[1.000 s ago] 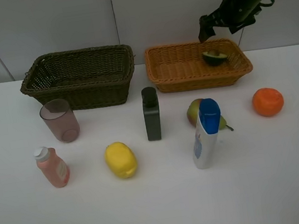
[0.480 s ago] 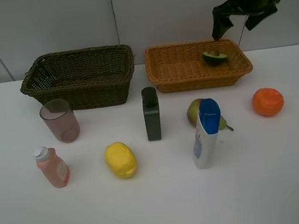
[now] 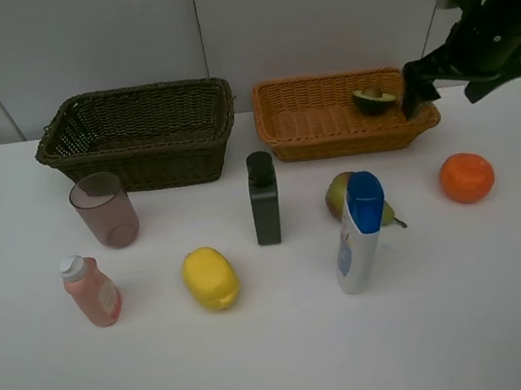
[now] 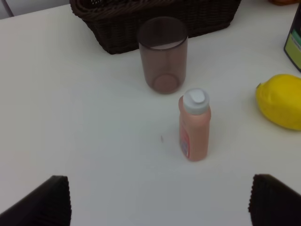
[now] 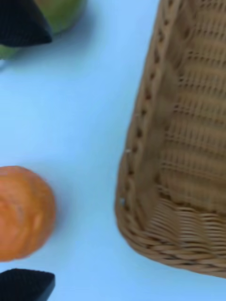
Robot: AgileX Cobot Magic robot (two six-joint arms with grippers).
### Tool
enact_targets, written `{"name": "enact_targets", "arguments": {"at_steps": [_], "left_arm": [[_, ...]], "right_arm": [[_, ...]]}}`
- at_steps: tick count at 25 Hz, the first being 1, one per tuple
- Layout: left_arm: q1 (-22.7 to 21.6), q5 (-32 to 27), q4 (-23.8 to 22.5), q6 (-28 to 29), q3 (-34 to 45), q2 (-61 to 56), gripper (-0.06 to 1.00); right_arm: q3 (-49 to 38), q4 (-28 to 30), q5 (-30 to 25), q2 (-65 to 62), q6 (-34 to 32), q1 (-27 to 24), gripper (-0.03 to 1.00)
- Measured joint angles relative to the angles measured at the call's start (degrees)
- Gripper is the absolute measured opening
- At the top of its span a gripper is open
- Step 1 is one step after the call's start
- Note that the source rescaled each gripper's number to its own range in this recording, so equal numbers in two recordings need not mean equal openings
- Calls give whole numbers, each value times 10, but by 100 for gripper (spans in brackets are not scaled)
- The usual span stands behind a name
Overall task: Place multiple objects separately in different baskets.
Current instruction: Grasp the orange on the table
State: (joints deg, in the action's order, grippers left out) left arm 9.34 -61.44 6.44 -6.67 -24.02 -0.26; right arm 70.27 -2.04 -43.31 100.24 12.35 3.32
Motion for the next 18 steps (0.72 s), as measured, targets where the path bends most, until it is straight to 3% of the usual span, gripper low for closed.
{"name": "enact_targets", "arguments": {"at_steps": [11, 18], "left_arm": [[0, 0, 0, 0, 0, 0, 100], [0, 0, 0, 0, 0, 0, 100]], "right_arm": [[-71, 11, 44, -1, -9, -53, 100], [-85, 3, 83, 21, -21, -55, 100]]}}
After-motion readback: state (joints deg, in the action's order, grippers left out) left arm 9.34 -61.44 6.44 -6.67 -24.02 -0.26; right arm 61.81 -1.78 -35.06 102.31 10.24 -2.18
